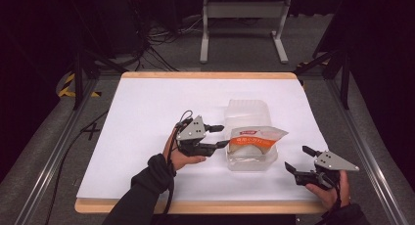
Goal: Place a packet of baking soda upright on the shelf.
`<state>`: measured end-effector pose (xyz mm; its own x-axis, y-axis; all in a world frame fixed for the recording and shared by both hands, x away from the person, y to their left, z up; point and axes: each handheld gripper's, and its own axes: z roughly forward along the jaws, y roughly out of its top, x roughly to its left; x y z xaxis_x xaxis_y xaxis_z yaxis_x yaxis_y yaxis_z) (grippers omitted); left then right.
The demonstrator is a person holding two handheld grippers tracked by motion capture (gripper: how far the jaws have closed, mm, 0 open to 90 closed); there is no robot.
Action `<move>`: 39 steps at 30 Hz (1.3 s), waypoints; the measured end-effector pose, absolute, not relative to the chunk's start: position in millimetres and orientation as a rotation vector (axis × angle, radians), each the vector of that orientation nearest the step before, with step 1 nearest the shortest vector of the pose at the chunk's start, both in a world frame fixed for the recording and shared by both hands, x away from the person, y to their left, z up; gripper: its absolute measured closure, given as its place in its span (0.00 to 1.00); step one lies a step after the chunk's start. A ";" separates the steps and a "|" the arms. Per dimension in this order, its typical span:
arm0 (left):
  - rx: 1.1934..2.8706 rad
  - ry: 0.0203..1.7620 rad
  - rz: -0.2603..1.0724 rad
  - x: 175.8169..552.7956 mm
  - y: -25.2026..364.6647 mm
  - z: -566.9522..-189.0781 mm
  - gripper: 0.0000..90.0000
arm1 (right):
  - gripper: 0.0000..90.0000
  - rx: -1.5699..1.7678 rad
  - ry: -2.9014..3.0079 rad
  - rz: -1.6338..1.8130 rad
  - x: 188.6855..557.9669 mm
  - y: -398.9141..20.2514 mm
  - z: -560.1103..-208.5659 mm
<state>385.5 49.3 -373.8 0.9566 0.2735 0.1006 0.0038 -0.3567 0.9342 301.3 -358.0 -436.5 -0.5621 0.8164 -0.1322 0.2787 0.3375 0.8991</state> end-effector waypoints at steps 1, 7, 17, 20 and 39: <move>1.931 0.211 0.294 385.7 51.8 -374.3 0.53 | 0.15 0.955 2.021 1.192 301.4 -357.9 -436.6; 1.966 0.238 0.340 385.8 64.0 -376.5 0.49 | 0.15 0.955 2.022 1.190 301.5 -357.6 -436.6; 2.084 0.331 0.506 386.2 71.7 -385.9 0.22 | 0.15 0.953 2.021 1.190 301.2 -357.3 -436.4; 2.100 0.354 0.514 386.6 73.1 -389.5 0.19 | 0.15 0.951 2.021 1.190 301.4 -357.6 -436.5; 2.148 0.504 0.569 385.3 125.9 -409.3 0.09 | 0.15 0.949 2.021 1.184 300.9 -357.1 -436.4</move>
